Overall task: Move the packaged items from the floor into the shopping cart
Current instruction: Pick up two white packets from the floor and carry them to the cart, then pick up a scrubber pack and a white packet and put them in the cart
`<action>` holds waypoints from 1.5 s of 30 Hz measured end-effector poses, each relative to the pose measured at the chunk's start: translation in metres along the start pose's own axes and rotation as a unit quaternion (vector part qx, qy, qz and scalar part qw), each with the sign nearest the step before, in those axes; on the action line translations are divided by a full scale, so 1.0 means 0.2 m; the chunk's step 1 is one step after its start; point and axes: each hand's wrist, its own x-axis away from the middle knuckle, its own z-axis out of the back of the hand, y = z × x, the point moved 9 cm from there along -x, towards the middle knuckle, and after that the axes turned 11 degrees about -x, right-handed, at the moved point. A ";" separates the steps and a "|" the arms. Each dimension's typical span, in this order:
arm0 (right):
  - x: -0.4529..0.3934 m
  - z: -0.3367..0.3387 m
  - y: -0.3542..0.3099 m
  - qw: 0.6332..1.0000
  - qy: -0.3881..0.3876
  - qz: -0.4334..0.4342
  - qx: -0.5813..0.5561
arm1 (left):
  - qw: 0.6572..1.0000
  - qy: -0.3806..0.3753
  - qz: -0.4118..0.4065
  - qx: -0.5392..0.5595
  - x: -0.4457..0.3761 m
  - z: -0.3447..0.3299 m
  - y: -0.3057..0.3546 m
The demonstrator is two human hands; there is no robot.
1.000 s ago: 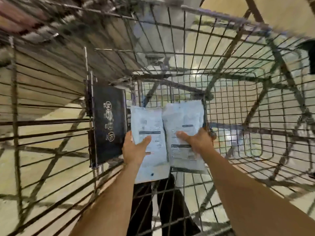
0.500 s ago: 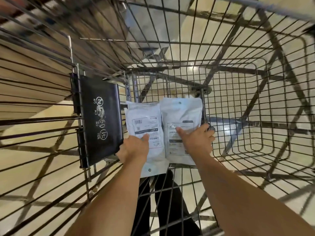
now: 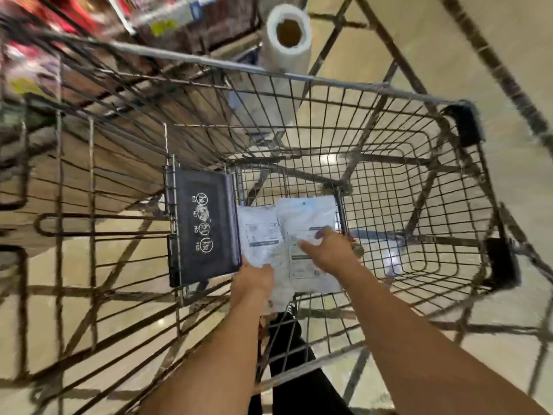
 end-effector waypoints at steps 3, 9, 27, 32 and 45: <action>0.09 0.04 -0.10 0.998 -0.010 0.053 -0.034 | 0.999 -0.026 0.009 -0.031 -0.06 0.03 -0.01; 0.14 0.09 -0.09 0.996 0.006 0.060 -0.071 | 0.997 0.017 -0.009 -0.070 -0.12 0.05 -0.06; 0.65 0.28 -0.65 0.911 0.050 0.258 0.317 | 0.870 0.289 -0.152 -0.370 0.85 0.92 0.01; 0.94 0.28 -1.14 0.856 0.055 0.379 0.348 | 0.847 0.413 -0.106 -0.317 1.34 1.40 -0.25; 2.32 -0.56 -2.09 0.600 0.063 0.668 0.436 | 0.794 0.562 0.189 -0.133 2.23 1.69 -2.06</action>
